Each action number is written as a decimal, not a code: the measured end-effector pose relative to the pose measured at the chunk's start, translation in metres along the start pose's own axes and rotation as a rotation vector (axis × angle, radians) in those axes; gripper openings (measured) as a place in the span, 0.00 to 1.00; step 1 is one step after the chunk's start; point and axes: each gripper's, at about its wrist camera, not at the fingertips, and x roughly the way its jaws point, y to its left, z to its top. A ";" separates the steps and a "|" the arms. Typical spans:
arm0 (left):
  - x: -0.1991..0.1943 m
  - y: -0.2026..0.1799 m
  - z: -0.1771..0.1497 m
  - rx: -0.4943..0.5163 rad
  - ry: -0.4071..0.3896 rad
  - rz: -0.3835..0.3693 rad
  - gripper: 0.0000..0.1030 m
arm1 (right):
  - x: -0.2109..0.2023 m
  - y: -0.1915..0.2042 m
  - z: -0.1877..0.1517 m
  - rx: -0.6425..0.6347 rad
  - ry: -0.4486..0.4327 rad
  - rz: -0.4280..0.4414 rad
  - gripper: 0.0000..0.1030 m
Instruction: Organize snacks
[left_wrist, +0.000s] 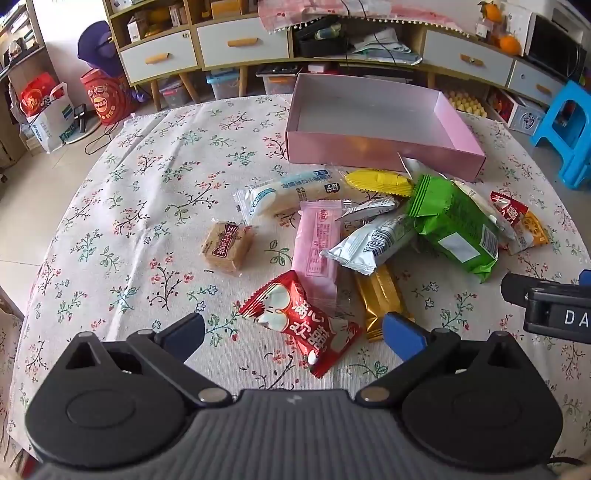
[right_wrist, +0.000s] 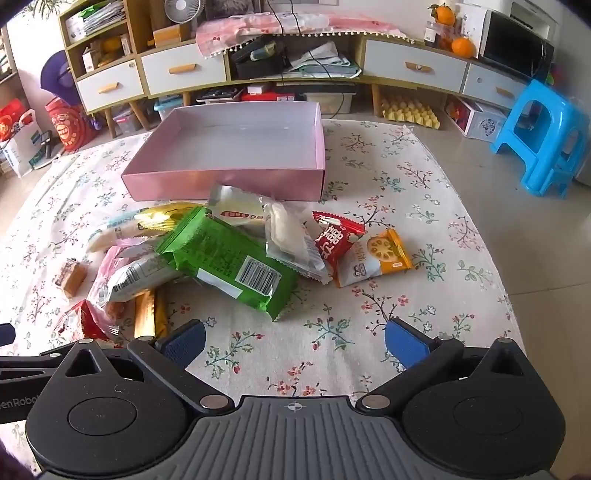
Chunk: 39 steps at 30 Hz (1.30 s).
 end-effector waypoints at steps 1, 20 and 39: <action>0.000 0.000 0.000 0.002 0.000 0.001 1.00 | 0.000 0.000 0.000 0.000 0.000 0.001 1.00; 0.001 0.000 0.000 0.002 -0.001 0.001 1.00 | -0.001 -0.001 0.000 0.008 -0.003 0.000 1.00; 0.000 0.001 0.000 0.001 -0.002 0.000 1.00 | 0.000 0.000 -0.001 0.003 -0.001 0.001 1.00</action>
